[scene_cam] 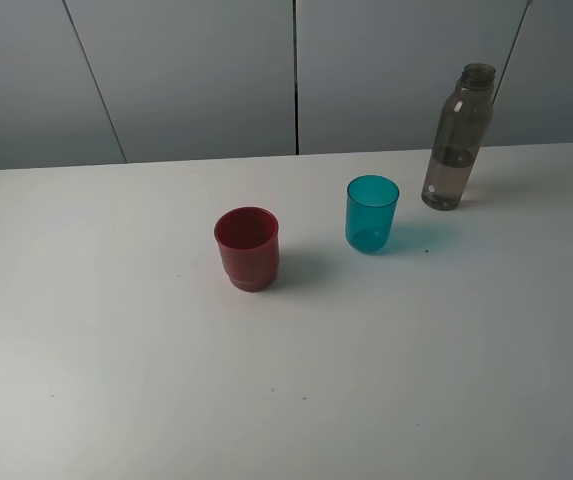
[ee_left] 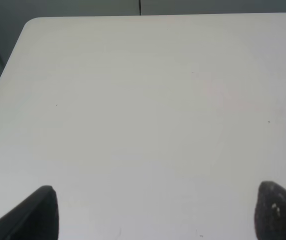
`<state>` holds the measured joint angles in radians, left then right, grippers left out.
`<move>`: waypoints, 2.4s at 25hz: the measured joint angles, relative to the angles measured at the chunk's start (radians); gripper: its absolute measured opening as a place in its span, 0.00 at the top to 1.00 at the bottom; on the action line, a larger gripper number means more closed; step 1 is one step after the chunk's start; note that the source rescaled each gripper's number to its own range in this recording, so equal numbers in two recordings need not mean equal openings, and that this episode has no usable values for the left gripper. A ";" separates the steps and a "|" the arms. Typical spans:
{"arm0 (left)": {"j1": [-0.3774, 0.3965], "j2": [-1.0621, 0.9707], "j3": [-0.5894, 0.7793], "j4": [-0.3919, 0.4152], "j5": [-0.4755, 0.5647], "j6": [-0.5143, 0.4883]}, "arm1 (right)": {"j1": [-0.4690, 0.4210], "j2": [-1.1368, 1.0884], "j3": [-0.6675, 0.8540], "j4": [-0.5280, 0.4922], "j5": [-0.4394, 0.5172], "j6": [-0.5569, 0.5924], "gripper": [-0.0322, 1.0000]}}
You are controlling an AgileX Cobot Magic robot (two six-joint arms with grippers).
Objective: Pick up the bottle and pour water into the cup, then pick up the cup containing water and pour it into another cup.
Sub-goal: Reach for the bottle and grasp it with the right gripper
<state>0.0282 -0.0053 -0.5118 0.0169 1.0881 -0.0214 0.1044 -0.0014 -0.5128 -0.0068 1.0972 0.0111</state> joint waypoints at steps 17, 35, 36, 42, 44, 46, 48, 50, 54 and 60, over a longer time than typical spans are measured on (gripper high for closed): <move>0.000 0.000 0.000 0.000 0.000 0.000 | 0.000 0.000 0.000 0.000 0.000 0.000 0.20; 0.000 0.000 0.000 0.000 0.000 0.000 | 0.000 0.000 0.000 0.000 0.000 0.000 0.20; 0.000 0.000 0.000 0.000 0.000 0.000 | 0.000 0.000 0.000 0.000 0.000 0.000 0.20; 0.000 0.000 0.000 0.000 0.000 0.000 | 0.000 0.000 0.000 0.000 0.000 0.000 0.20; 0.000 0.000 0.000 0.000 0.000 0.000 | 0.000 0.000 0.000 0.000 0.000 0.000 0.20; 0.000 0.000 0.000 0.000 0.000 0.000 | 0.000 0.000 0.000 0.000 0.000 0.000 0.20; 0.000 0.000 0.000 0.000 0.000 0.000 | 0.000 0.000 0.000 0.000 0.000 0.000 0.20; 0.000 0.000 0.000 0.000 0.000 0.000 | 0.000 0.000 0.000 0.000 0.000 0.000 0.20; 0.000 0.000 0.000 0.000 0.000 0.000 | 0.000 0.000 0.000 0.000 0.000 0.000 0.20; 0.000 0.000 0.000 0.000 0.000 0.000 | 0.000 0.000 0.000 0.000 0.000 0.000 0.20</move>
<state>0.0282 -0.0053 -0.5118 0.0169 1.0881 -0.0214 0.1044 -0.0014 -0.5128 -0.0068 1.0972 0.0111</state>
